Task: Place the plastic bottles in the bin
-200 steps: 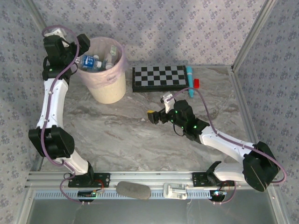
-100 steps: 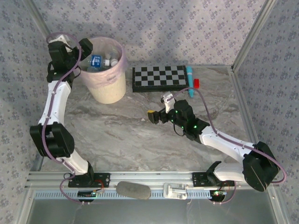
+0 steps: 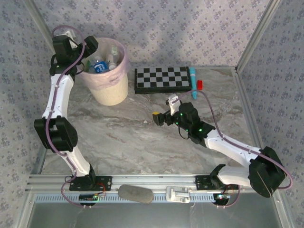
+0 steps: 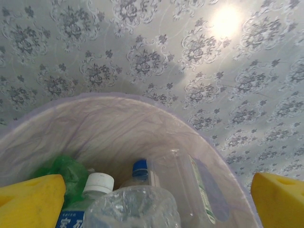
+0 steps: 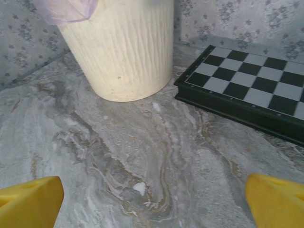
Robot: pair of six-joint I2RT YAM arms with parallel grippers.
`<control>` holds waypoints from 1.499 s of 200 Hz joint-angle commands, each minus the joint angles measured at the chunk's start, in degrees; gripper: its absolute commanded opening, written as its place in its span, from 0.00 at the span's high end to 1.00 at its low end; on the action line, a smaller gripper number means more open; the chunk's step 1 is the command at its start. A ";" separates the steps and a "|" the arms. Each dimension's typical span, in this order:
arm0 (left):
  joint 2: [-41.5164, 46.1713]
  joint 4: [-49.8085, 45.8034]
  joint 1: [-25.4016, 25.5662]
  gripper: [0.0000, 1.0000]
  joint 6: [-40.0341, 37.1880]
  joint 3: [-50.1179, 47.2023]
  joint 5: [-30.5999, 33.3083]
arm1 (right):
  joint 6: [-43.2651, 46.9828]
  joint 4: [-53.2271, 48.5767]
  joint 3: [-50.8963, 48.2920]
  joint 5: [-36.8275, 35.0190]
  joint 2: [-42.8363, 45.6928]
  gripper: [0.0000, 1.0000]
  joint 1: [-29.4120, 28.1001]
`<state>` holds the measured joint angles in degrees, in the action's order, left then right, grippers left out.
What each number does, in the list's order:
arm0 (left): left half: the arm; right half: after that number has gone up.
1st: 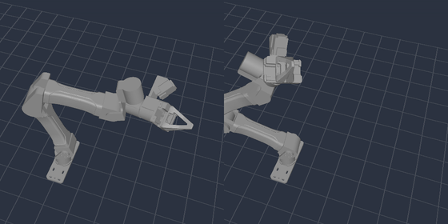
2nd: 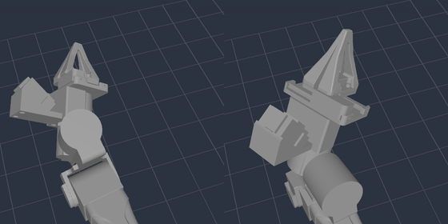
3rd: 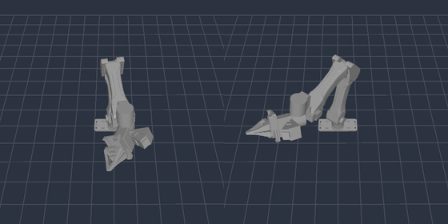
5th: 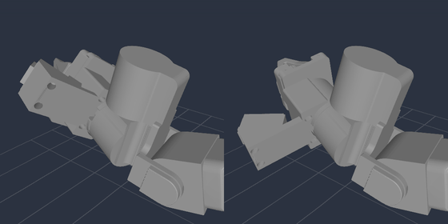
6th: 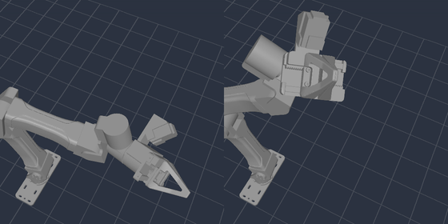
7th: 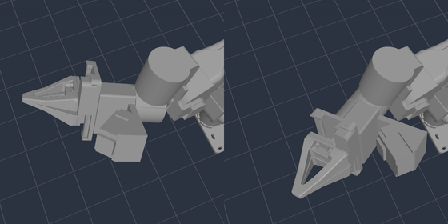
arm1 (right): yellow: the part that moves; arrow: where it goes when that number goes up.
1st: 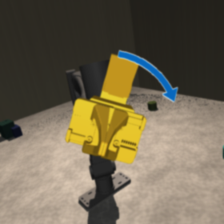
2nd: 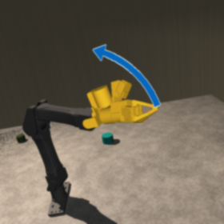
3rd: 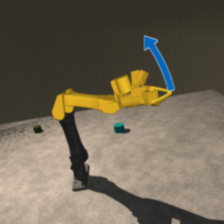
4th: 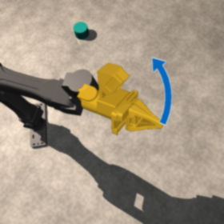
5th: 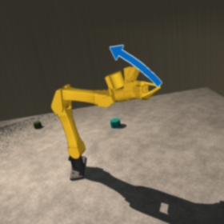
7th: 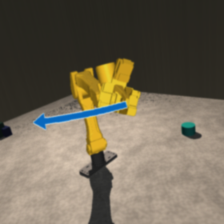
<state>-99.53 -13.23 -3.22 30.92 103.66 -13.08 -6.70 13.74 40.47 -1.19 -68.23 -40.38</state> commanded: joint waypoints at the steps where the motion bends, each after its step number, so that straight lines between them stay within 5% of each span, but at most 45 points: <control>1: 8.85 2.13 0.05 0.00 -3.19 -2.69 2.06 | 1.42 -2.64 -0.80 -4.57 1.43 0.00 2.26; 51: 24.30 6.23 0.76 0.00 -4.11 -21.28 5.27 | 1.47 -3.37 -4.73 -7.03 2.46 0.00 11.31; 97: 38.77 9.28 5.30 0.00 -3.97 -45.03 15.04 | 2.22 -1.10 -11.05 -10.97 3.92 0.00 22.09; 138: 43.30 6.30 11.58 0.00 -8.13 -57.07 24.42 | 1.99 3.53 -15.92 -12.53 7.51 0.00 32.79; 171: 42.77 9.12 17.46 0.00 -13.08 -63.67 36.61 | 3.61 6.72 -21.03 -14.31 8.28 0.00 37.16; 220: 36.61 25.21 18.34 0.00 -19.42 -73.86 50.79 | 4.11 22.57 -25.51 -11.20 3.10 0.00 40.49; 267: 24.74 45.29 18.08 0.00 -30.03 -78.70 52.23 | 6.17 30.85 -19.88 -11.73 -12.06 0.00 40.53; 300: 19.92 57.60 15.13 0.00 -32.38 -82.12 46.26 | 6.91 36.87 -19.47 -10.48 -19.56 0.00 40.29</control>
<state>-77.65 29.08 14.17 2.63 23.70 36.23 -1.58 44.27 19.90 -12.19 -84.82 -0.08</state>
